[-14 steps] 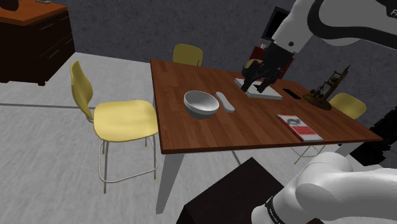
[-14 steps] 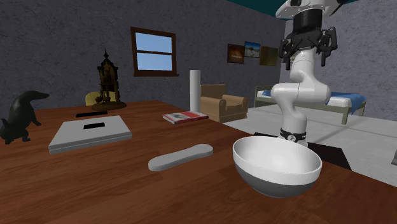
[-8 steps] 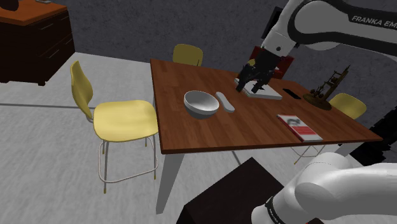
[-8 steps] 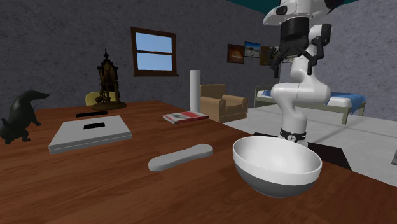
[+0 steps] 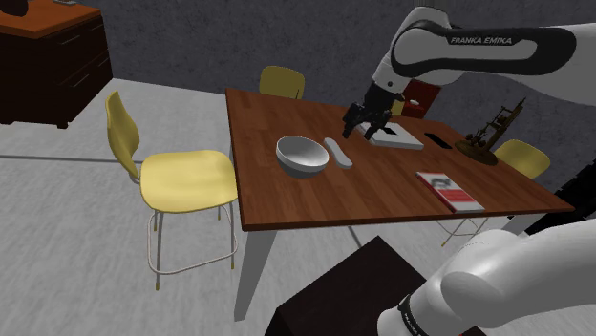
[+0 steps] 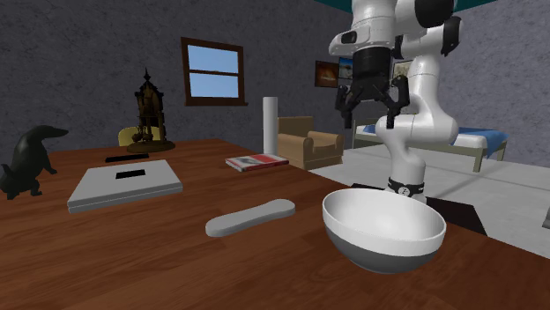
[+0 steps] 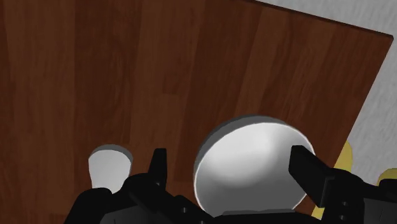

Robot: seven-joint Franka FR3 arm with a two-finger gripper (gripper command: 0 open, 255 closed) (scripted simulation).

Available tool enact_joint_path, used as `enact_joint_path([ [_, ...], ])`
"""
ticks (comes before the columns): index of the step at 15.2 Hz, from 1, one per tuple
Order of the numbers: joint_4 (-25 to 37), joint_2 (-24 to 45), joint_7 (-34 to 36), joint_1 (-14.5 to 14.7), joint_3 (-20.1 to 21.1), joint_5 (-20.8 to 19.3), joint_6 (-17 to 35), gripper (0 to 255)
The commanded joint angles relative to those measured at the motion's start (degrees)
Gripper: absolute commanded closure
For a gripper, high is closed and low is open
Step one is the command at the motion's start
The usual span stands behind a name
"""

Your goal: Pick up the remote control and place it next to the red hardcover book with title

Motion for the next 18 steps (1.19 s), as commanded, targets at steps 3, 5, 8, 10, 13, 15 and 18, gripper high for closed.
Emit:
enact_joint_path([
  [3, 3.5, 8.1, -2.7, -0.9, -2.6, -0.2, 3.7, 0],
  [5, 5.6, 12.2, -4.0, -1.3, -3.7, 0.1, 5.2, 0],
  [8, 9.4, 18.5, -5.9, -1.9, -5.3, 0.9, 7.0, 0],
  [10, 12.2, 22.7, -7.2, -2.4, -6.2, 1.6, 7.9, 0],
  [13, 16.9, 29.2, -9.2, -3.4, -7.3, 3.0, 8.9, 0],
  [15, 20.3, 33.6, -10.5, -4.2, -7.8, 4.0, 9.2, 0],
  [18, 26.1, 40.2, -12.2, -5.7, -8.4, 5.6, 9.2, 0],
])
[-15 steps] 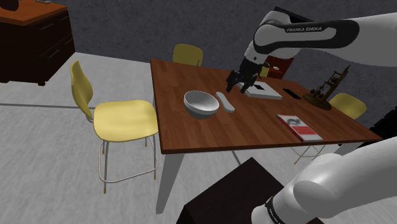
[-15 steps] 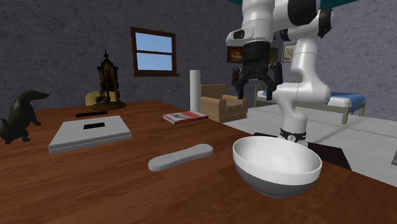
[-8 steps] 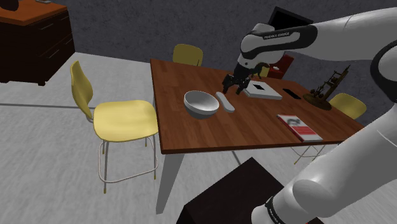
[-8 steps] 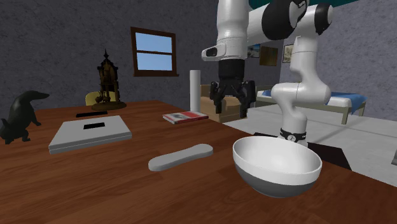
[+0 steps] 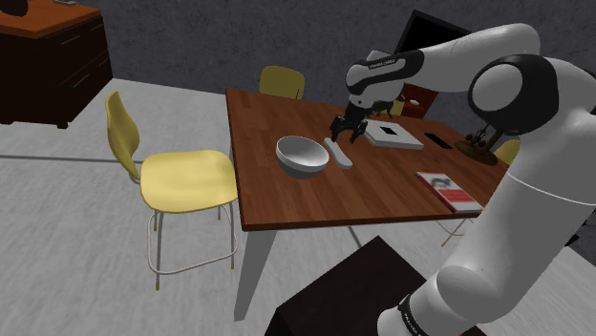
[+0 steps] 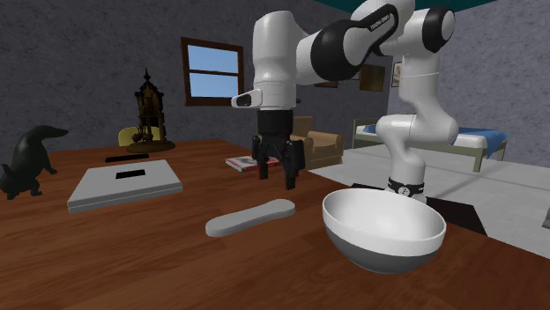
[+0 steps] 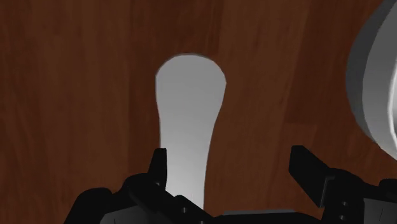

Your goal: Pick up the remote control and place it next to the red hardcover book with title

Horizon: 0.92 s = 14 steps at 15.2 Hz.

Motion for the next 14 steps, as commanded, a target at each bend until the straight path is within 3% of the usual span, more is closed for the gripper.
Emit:
enact_joint_path([
  [1, 3.9, 4.5, -1.2, -1.1, -0.3, 1.1, 0.0, 0],
  [4, 10.0, 10.7, -2.4, -2.8, -0.4, 2.4, -0.6, 0],
  [14, 7.5, 13.1, -3.0, -3.0, 0.0, 3.4, 4.2, 0],
])
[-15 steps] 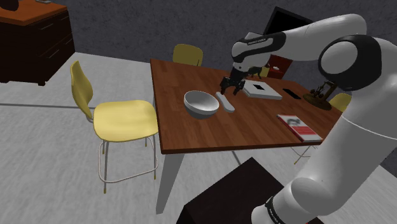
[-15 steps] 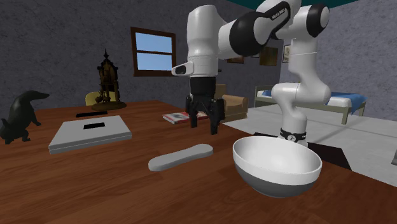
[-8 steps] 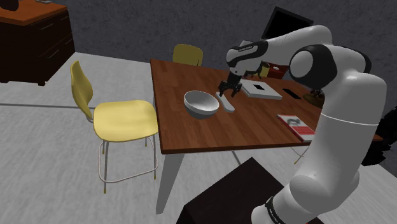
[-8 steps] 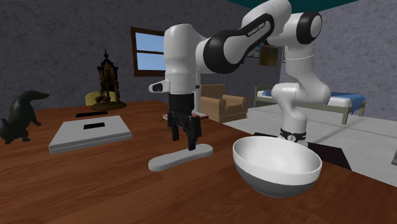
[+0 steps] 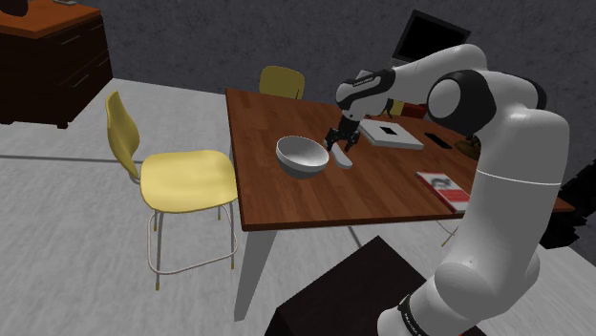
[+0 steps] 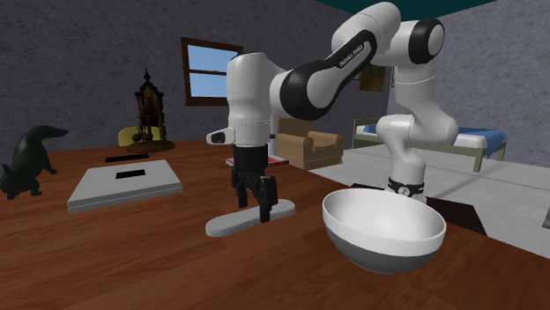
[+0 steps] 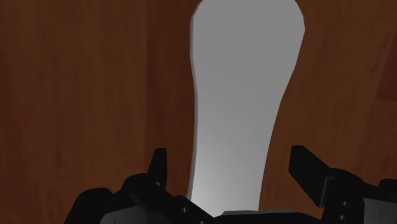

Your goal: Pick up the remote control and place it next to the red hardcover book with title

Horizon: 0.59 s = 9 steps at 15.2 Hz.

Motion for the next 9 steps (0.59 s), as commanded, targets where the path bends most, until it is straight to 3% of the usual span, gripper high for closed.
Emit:
enact_joint_path([
  [1, -0.1, 0.0, 0.0, 0.0, 0.0, 0.0, 0.1, 0],
  [5, -0.1, 0.0, 0.0, 0.0, 0.0, 0.0, 0.1, 0],
  [6, -0.1, 0.0, 0.0, 0.0, 0.0, 0.0, 0.1, 255],
  [9, -0.1, 0.0, 0.0, 0.0, 0.0, 0.0, 0.1, 255],
])
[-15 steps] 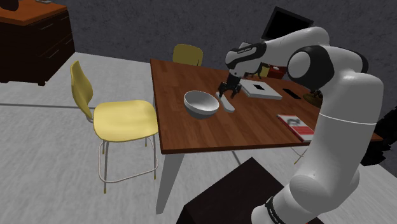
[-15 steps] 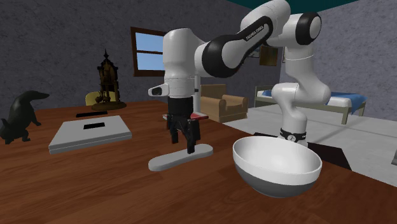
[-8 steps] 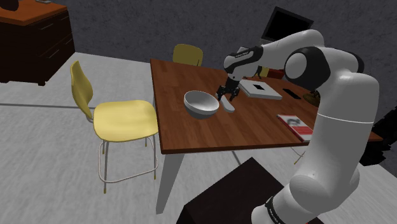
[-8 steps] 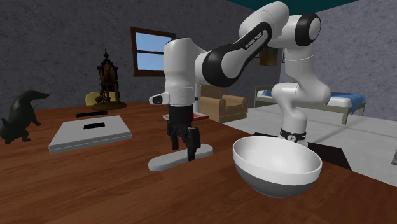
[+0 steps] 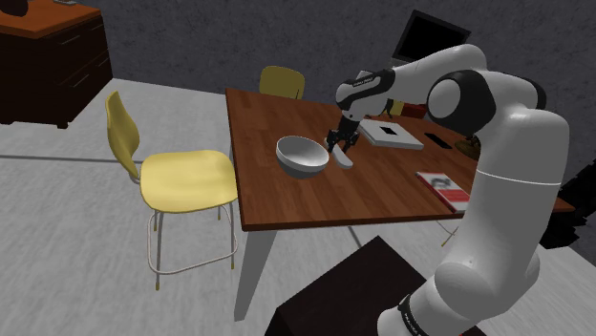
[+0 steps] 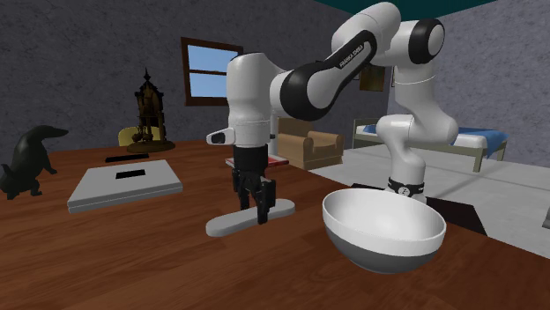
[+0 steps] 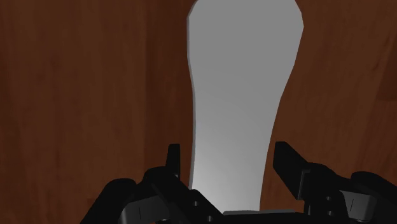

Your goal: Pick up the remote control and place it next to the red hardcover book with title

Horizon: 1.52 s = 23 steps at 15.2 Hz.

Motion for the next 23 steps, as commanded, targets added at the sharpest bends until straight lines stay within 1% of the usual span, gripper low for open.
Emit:
enact_joint_path([
  [1, 0.0, 0.0, 0.0, 0.0, 0.0, 0.0, 0.0, 255],
  [6, 0.0, 0.0, 0.0, 0.0, 0.0, 0.0, 0.0, 255],
  [23, 6.3, -4.8, 1.3, 0.4, -0.8, -1.9, -10.9, 255],
])
